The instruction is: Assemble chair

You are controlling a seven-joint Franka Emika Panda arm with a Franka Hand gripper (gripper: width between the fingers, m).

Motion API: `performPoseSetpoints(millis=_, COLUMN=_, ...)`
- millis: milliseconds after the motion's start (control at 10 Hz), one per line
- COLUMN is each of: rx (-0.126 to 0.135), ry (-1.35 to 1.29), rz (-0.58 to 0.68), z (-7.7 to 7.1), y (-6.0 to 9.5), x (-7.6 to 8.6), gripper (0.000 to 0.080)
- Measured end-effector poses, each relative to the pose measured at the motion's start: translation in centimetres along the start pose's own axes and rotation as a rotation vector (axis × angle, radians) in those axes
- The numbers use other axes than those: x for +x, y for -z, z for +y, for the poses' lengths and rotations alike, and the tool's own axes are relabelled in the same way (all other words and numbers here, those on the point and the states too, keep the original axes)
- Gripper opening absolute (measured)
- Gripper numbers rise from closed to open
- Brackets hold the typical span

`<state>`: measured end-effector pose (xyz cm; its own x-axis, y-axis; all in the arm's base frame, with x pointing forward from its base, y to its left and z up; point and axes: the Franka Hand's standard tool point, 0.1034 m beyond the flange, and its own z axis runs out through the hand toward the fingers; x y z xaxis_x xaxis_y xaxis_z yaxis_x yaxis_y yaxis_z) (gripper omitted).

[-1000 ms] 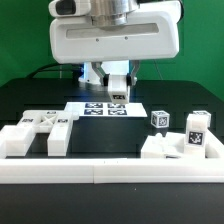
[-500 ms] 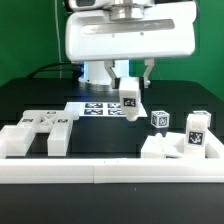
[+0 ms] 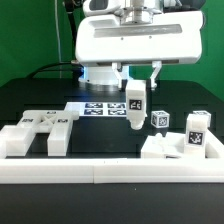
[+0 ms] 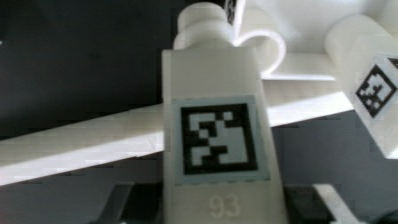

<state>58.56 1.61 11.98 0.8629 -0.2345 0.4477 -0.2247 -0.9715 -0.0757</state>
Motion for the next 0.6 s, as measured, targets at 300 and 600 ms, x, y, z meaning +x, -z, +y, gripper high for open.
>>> performPoseSetpoints(millis=300, rx=0.029, ry=0.021, rz=0.009, z=-3.2, y=-0.4, x=0.5, gripper=0.0292)
performPoseSetpoints(millis=600, rx=0.035, ry=0.034, rz=0.028, z=-3.9, y=-0.5, x=0.8, gripper=0.0292)
